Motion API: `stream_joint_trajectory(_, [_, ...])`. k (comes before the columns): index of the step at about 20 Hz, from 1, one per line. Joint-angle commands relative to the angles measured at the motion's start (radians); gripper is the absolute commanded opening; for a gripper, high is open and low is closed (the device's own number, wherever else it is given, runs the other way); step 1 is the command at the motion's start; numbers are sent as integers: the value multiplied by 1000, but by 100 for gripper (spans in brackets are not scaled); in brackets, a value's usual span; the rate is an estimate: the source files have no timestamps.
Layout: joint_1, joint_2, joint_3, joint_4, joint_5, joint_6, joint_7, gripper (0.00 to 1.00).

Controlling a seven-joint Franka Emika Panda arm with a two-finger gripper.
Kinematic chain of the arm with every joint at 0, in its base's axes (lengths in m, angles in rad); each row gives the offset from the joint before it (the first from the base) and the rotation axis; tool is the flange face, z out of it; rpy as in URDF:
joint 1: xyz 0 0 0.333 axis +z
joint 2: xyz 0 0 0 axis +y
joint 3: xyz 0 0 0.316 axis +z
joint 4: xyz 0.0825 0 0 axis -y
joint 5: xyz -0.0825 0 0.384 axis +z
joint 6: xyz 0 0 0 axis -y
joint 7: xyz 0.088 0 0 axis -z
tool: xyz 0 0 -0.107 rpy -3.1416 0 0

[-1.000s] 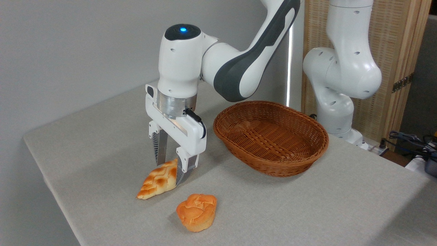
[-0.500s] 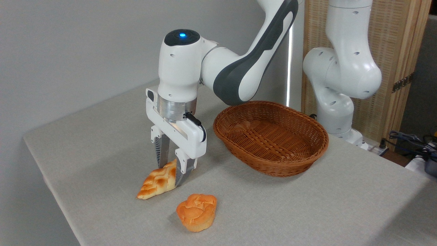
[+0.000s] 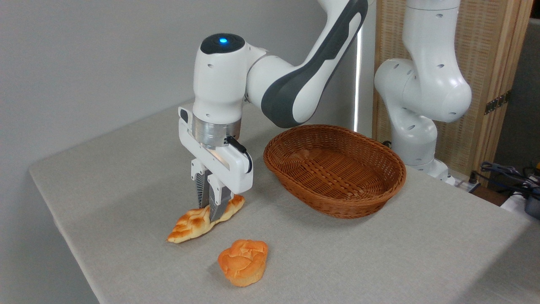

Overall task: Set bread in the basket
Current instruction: 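Close the gripper on the braided bread roll, then lift the braided roll and carry it over the wicker basket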

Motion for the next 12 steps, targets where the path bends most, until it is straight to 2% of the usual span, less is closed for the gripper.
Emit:
stream_joint_trajectory(1, [6, -37, 17, 111, 0, -250, 2, 11])
stream_joint_trajectory(3, [8, -115, 37, 108, 20, -364, 27, 15])
stream_joint_trajectory(5, [8, -200, 72, 102, 20, -505, 107, 16])
stream_joint_trajectory(7, [6, -261, 98, 94, 20, -585, 152, 17])
stream_joint_trajectory(10, [2, -338, 120, 56, 21, -668, 155, 17])
stream_joint_trajectory(12, [0, -389, 120, 8, 23, -694, 155, 28])
